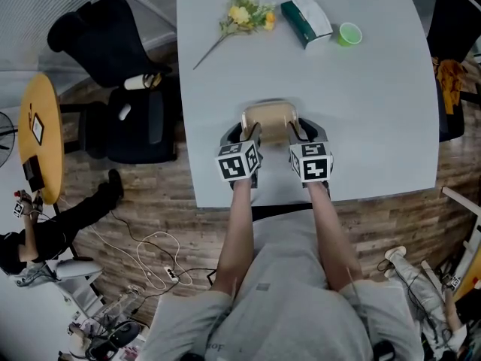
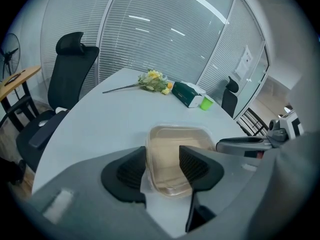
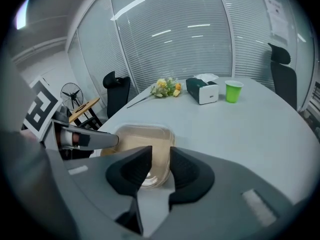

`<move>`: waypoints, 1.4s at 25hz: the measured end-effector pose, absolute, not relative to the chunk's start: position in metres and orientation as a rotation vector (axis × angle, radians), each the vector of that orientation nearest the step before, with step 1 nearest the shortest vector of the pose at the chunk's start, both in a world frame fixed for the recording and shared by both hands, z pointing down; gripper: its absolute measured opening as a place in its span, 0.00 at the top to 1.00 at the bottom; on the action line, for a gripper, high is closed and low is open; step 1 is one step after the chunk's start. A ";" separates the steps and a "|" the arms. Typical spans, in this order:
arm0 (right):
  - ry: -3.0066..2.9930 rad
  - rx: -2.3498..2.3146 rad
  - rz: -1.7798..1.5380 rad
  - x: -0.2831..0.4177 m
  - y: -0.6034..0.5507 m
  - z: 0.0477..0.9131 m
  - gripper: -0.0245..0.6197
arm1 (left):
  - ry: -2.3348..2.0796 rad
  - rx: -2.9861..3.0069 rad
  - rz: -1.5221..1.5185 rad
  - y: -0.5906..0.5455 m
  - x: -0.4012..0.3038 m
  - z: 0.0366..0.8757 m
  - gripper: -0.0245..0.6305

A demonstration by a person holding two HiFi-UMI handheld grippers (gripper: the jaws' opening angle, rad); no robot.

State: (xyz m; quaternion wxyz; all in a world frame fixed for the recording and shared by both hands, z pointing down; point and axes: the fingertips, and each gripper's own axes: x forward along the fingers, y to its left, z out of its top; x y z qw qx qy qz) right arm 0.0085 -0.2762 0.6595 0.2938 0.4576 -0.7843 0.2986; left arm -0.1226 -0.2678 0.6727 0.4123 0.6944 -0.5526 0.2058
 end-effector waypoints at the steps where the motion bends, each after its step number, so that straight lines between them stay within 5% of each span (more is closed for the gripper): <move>1: -2.091 1.223 0.804 0.009 -0.276 0.659 0.79 | -1.390 1.747 0.513 -0.267 -0.123 0.672 0.63; 35: -2.214 1.313 0.877 0.011 -0.241 0.617 0.78 | -1.442 1.855 0.436 -0.235 -0.119 0.624 0.65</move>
